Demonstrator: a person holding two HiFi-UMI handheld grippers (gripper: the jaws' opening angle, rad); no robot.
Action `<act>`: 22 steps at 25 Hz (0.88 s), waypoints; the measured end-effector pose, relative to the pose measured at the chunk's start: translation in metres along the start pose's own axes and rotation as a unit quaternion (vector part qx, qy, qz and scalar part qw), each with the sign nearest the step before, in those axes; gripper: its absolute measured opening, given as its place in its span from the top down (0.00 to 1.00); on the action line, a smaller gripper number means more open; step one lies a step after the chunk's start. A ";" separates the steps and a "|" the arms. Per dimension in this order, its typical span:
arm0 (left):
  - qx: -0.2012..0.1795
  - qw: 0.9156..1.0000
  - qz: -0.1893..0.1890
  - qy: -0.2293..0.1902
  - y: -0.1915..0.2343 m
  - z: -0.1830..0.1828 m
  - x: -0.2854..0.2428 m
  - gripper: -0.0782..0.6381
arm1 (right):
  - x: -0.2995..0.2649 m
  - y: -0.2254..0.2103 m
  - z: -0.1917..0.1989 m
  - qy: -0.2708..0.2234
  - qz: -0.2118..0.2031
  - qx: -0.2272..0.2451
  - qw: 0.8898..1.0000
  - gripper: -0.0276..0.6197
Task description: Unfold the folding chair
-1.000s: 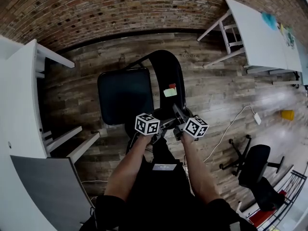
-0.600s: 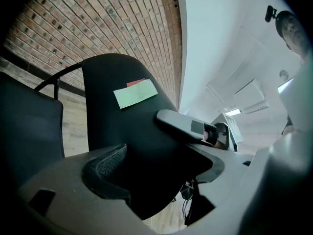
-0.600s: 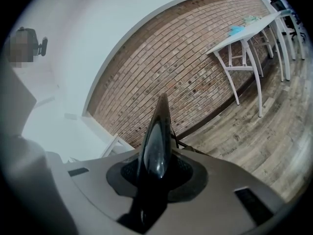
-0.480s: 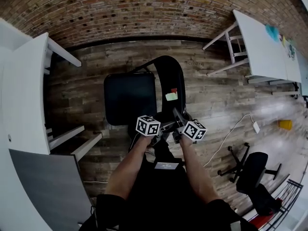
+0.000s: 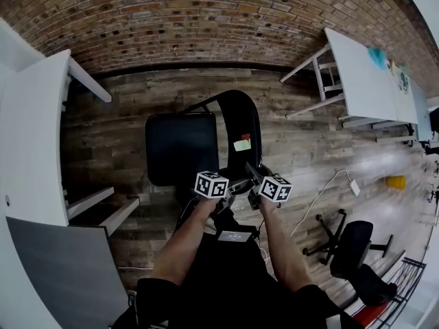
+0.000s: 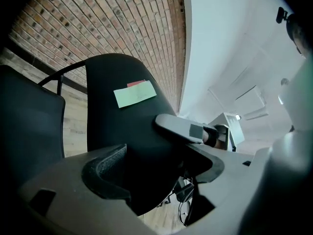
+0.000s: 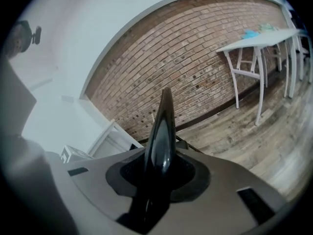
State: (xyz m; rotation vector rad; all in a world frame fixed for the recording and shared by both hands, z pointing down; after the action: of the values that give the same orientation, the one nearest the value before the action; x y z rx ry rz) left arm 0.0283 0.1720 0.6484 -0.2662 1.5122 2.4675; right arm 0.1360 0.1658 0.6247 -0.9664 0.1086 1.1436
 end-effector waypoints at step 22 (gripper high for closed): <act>0.022 0.985 -0.050 -0.161 -0.071 0.012 0.032 0.37 | 0.104 -0.014 -0.040 -0.020 -0.091 -0.136 0.986 0.77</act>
State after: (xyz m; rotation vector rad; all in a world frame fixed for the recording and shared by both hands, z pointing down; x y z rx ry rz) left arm 0.0180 0.2173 0.5848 0.0630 1.3775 2.2633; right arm 0.2103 0.2118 0.5540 -1.1678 -0.1703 1.0246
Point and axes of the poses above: the fingertips, and each gripper's own axes: x backward along the fingers, y to its left, z out of its underside, the point moved 6 cm from there along x, backward along the fingers, and after that the axes turned 2 degrees about -z, right-handed, at the moved point
